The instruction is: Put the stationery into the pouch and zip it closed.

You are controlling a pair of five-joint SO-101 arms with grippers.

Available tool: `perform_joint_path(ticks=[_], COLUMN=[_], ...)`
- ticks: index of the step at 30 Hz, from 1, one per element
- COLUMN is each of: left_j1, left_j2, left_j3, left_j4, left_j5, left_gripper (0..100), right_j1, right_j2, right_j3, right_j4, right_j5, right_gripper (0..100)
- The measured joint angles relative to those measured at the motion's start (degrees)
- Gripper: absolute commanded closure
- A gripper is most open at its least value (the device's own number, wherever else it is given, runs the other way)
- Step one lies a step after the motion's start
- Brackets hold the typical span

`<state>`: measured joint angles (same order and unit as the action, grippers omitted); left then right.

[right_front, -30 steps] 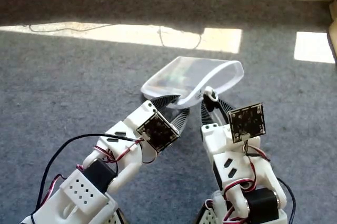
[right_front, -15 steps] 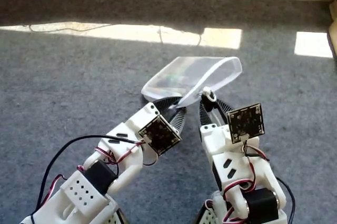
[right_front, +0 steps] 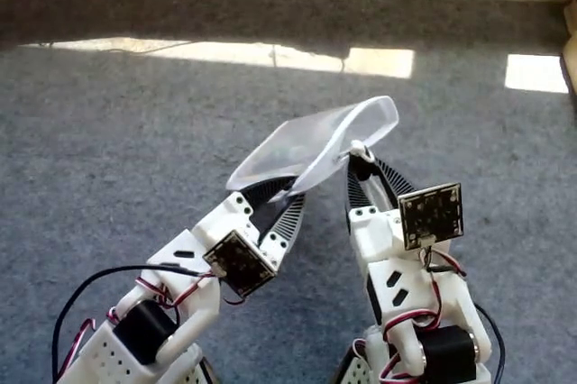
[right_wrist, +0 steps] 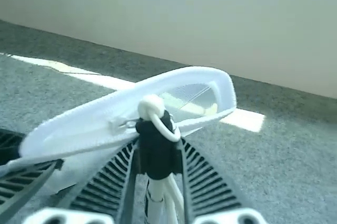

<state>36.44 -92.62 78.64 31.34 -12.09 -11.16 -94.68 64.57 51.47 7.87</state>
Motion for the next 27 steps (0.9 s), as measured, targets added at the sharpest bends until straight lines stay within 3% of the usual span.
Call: perform_joint_path(ticks=[15,27], left_j1=[-0.8,-3.4], left_j2=[-9.1,-9.9], left_j3=[0.0,-0.4], left_j4=[6.7,9.4], left_j5=[0.1,0.1], left_gripper=[100,100], right_j1=[11.1,12.4], right_j2=[0.1,0.0], right_j3=[3.2,4.6], right_j4=[-9.5,-10.7], right_j5=[-2.4,-2.4], right_gripper=[99.4,99.4])
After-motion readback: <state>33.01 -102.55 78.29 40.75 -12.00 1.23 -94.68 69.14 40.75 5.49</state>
